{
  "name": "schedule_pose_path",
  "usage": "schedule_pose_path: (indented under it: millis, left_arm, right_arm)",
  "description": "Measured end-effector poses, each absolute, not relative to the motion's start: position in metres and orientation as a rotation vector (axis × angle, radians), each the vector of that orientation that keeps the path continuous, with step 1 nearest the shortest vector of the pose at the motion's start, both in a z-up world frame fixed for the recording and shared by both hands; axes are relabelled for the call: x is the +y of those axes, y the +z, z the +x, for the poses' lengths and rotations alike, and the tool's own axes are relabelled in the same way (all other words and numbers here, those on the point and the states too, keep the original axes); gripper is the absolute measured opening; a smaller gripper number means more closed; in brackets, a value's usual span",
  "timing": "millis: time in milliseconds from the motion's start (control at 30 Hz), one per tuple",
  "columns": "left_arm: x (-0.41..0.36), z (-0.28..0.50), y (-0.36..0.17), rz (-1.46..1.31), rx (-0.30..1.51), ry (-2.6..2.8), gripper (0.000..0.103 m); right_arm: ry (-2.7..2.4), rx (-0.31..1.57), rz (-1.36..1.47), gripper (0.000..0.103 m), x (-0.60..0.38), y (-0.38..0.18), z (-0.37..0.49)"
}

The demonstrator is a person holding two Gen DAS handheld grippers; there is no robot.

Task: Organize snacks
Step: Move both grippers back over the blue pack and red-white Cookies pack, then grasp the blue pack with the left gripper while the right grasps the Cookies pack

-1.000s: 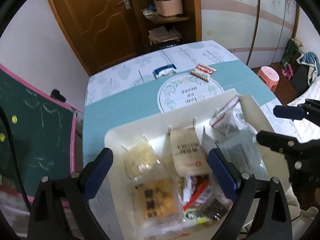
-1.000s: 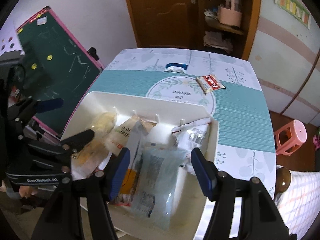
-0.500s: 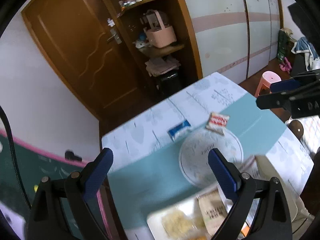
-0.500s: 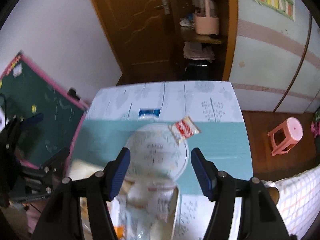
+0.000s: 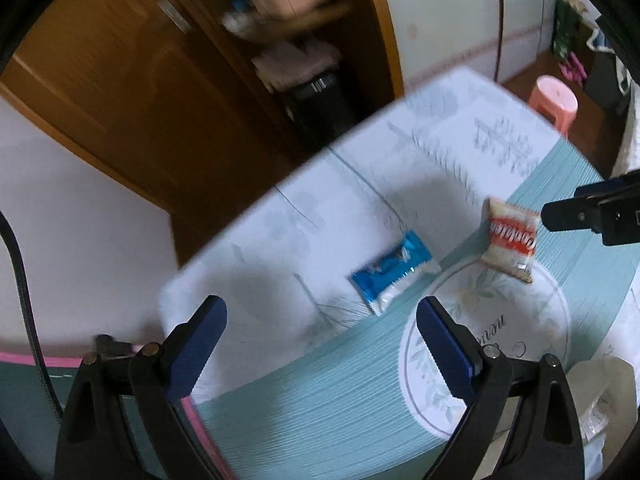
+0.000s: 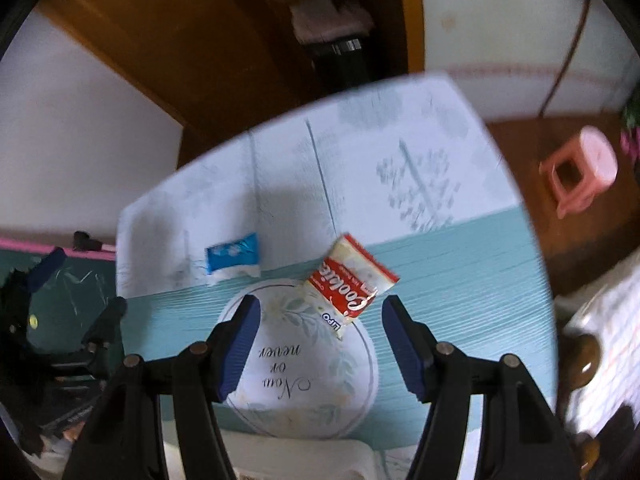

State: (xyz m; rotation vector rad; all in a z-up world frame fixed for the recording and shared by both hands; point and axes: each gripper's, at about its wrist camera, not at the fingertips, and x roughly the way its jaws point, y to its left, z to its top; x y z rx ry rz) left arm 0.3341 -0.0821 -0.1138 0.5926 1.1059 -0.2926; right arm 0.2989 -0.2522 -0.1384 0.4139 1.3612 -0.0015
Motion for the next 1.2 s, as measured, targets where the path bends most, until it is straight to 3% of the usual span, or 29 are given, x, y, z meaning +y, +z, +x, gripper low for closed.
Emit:
schedule_pose_path:
  millis: [267,533,733,900,1000,1033,1067,1100,1200]
  left_arm:
    - [-0.101,0.35,-0.175,0.648,1.175,-0.326,0.096]
    - [-0.108,0.359,-0.2,0.659,1.188,-0.323,0.095]
    - [-0.111,0.369,-0.208,0.627,1.21,-0.33,0.095]
    - [-0.117,0.379,-0.226,0.611,1.219,-0.32,0.094]
    - [-0.118,0.384,-0.223,0.561,1.23,-0.332,0.082]
    - [-0.117,0.385,-0.222,0.536,1.244,-0.347,0.065]
    - [-0.117,0.385,-0.22,0.499,1.267,-0.372,0.039]
    - [-0.117,0.385,-0.219,0.479,1.284,-0.378,0.033]
    - [-0.121,0.377,-0.216,0.526,1.275,-0.333,0.03]
  right_arm:
    - [-0.093,1.461,0.492,0.064,-0.25,-0.207,0.318]
    - [-0.147,1.446,0.297,0.064,-0.215,-0.22,0.334]
    - [-0.08,1.455,0.118,0.051,-0.197,-0.219,0.325]
    - [-0.034,1.454,0.112,0.05,-0.205,-0.218,0.311]
    - [-0.02,1.445,0.114,0.05,-0.211,-0.218,0.303]
    - [-0.016,1.44,0.121,0.05,-0.211,-0.217,0.302]
    - [-0.015,1.436,0.127,0.049,-0.211,-0.217,0.301]
    - [-0.015,1.432,0.138,0.049,-0.212,-0.216,0.299]
    - [-0.006,1.426,0.173,0.048,-0.218,-0.213,0.295]
